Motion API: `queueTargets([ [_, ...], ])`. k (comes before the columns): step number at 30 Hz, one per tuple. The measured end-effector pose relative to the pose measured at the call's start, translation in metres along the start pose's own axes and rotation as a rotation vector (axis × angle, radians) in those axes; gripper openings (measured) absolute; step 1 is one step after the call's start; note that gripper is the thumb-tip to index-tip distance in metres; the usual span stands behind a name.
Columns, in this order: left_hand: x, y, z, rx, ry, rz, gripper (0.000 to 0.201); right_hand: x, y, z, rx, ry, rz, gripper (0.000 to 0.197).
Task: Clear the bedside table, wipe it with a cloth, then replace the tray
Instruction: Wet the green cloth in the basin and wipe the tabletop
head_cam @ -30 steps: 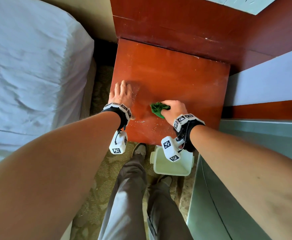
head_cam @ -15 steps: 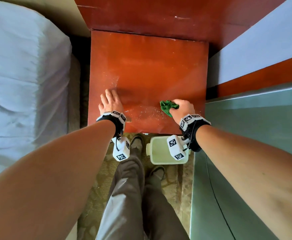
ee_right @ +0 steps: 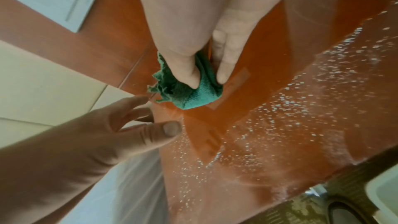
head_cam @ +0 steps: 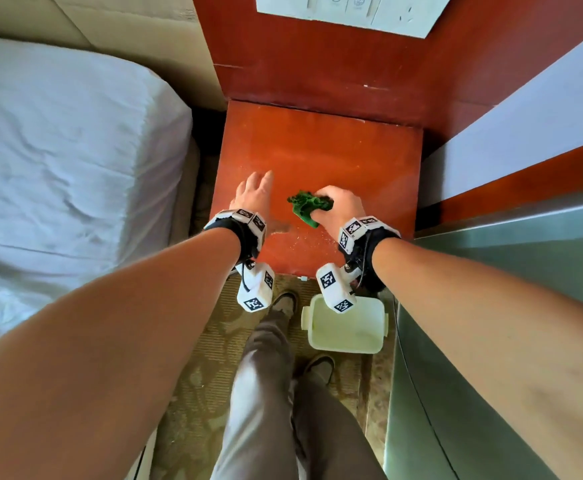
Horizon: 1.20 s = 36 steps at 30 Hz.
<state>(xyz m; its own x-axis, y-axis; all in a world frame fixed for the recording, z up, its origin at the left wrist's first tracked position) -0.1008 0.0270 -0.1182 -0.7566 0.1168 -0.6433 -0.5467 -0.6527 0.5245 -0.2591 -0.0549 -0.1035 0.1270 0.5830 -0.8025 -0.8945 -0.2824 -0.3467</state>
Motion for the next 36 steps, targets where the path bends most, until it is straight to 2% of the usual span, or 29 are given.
queueTargets([
  [3, -0.02, 0.005, 0.004, 0.037, 0.016, 0.012, 0.117, -0.009, -0.03, -0.004, -0.066, 0.021, 0.009, 0.034],
  [6, -0.036, 0.005, -0.005, 0.067, 0.003, 0.022, 0.114, -0.013, -0.054, -0.014, -0.065, 0.045, -0.004, 0.03],
  [12, -0.052, 0.003, -0.046, 0.113, -0.136, -0.091, 0.105, -0.008, -0.082, -0.054, -0.024, 0.012, -0.011, 0.035],
  [14, -0.061, 0.003, -0.06, 0.152, -0.146, -0.13, 0.094, -0.003, -0.089, -0.066, 0.003, -0.015, -0.009, 0.035],
  [18, -0.078, 0.004, -0.086, 0.188, -0.168, -0.236, 0.057, 0.002, -0.106, -0.089, 0.012, -0.045, -0.024, 0.037],
  [25, -0.087, -0.001, -0.127, 0.24, -0.198, -0.449, 0.035, 0.011, -0.115, -0.125, 0.007, -0.106, -0.083, 0.043],
  [27, -0.092, 0.001, -0.141, 0.24, -0.187, -0.462, 0.034, 0.014, -0.105, -0.135, 0.041, -0.12, -0.085, 0.045],
  [30, -0.098, 0.006, -0.165, 0.257, -0.174, -0.454, 0.045, 0.015, -0.079, -0.151, 0.111, -0.065, 0.075, 0.051],
  [33, -0.103, 0.016, -0.188, 0.351, -0.138, -0.436, 0.052, 0.022, -0.059, -0.163, 0.179, -0.079, 0.195, 0.065],
  [36, -0.098, 0.026, -0.204, 0.465, -0.136, -0.471, 0.048, 0.032, -0.052, -0.17, 0.167, -0.083, 0.265, 0.073],
])
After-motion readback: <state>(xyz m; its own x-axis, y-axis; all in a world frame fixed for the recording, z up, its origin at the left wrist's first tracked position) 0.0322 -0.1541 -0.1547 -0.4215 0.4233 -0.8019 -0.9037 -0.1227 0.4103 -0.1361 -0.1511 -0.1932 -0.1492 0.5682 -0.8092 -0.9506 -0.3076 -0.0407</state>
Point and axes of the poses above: each hand's wrist, its own z-axis away from the middle knuckle, its own x-axis out of the palm, y = z × x, the point moved 7 cm from there along -z, towards the middle knuckle, and after that the axes turned 15 degrees about z, right-handed, at the moved point
